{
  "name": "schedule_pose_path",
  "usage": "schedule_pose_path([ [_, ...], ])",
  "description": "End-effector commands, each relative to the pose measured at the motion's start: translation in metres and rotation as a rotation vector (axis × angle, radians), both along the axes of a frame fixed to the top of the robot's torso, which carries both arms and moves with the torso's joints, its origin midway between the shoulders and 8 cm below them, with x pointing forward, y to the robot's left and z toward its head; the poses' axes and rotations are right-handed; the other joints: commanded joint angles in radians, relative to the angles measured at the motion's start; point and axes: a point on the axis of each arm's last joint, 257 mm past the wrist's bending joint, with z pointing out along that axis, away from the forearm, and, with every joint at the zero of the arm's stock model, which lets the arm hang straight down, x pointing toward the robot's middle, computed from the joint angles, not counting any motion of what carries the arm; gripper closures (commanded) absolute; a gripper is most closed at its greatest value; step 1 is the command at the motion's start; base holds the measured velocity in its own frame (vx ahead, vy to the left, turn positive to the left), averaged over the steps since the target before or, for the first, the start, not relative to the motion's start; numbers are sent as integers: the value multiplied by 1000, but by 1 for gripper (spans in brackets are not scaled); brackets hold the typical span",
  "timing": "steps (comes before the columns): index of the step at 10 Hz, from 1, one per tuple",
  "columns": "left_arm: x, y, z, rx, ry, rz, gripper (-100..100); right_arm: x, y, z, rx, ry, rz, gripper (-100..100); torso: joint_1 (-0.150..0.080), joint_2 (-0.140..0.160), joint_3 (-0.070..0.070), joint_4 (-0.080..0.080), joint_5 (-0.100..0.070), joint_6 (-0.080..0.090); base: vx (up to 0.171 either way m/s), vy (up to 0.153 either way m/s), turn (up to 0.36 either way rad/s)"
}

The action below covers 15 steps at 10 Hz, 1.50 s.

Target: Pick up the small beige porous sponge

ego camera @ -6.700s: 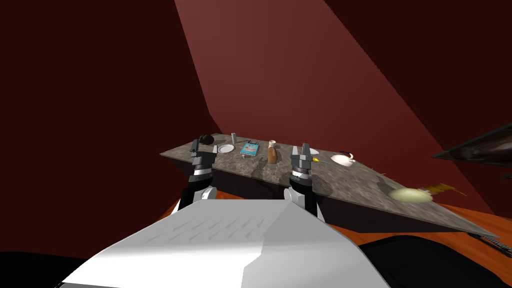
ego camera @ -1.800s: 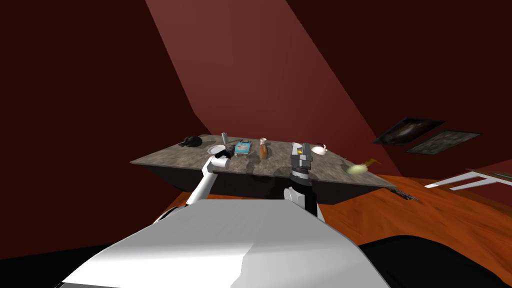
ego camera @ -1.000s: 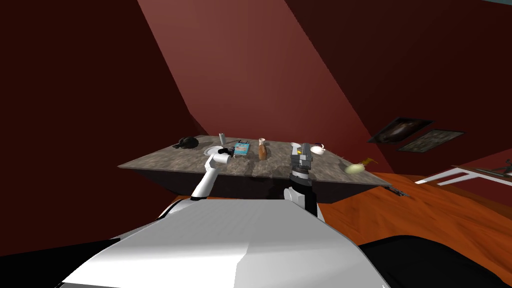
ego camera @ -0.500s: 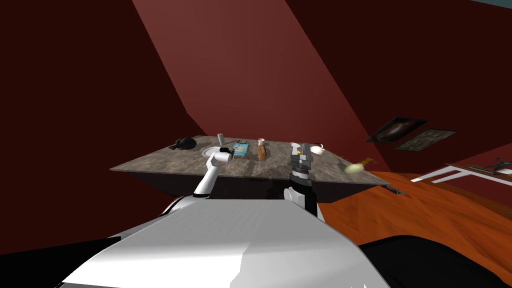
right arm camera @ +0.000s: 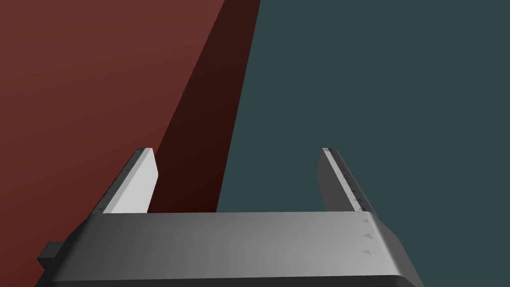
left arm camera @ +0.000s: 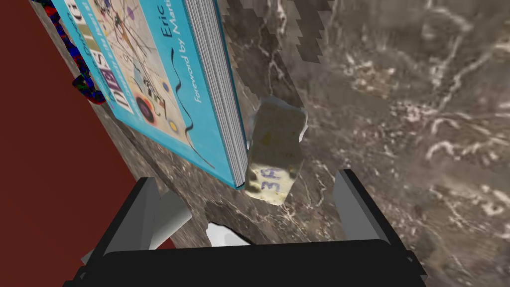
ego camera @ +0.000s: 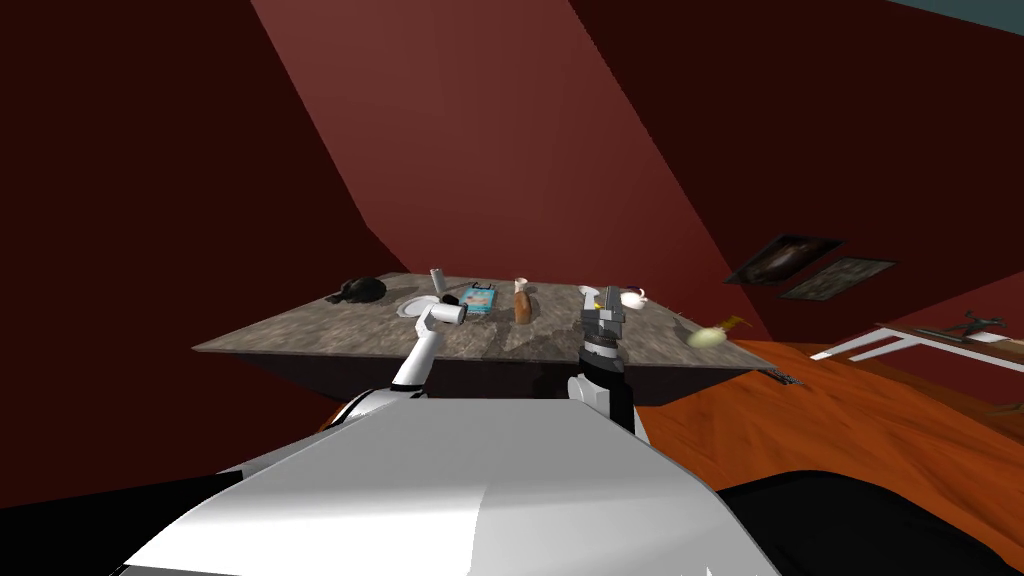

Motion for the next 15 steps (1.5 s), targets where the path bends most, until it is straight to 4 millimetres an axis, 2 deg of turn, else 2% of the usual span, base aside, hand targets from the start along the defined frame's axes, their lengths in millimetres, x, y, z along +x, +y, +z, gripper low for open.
schedule_pose_path([
  [1,-6,2,-14,1,51,10,-100,0,0,0,0,0,0,0,0,0,0,0,0,0,62,-7,-23],
  [2,-5,2,-11,1,32,6,-100,0,0,0,0,0,0,0,0,0,0,0,0,0,25,-2,-2],
  [3,-6,2,-12,1,37,7,0,0,0,0,0,0,0,0,0,2,1,0,0,0,5,-1,1],
  [4,-5,3,-20,1,36,7,-100,0,0,0,0,0,0,0,0,3,2,1,0,0,35,5,-7],
  [6,-4,4,-28,1,35,7,-100,0,0,0,0,0,0,0,1,1,1,0,0,0,52,0,-4],
  [7,-5,4,-25,1,37,7,-100,0,0,0,0,0,0,0,1,1,1,0,0,0,21,2,0],
  [8,-5,4,-25,1,35,7,100,0,0,0,0,0,0,0,1,2,1,0,0,0,0,0,0],
  [12,-5,4,-25,2,35,6,100,0,0,0,0,0,0,0,1,4,2,1,0,0,0,0,0],
  [13,-5,4,-25,2,34,6,0,0,0,0,0,0,0,0,1,4,2,1,0,0,0,0,0],
  [14,-5,2,-17,1,36,7,100,0,0,0,0,0,0,0,1,4,2,1,0,0,-37,-4,9],
  [15,-6,2,-14,1,36,7,100,0,0,0,0,0,0,0,0,7,4,1,0,-1,-65,2,8],
])
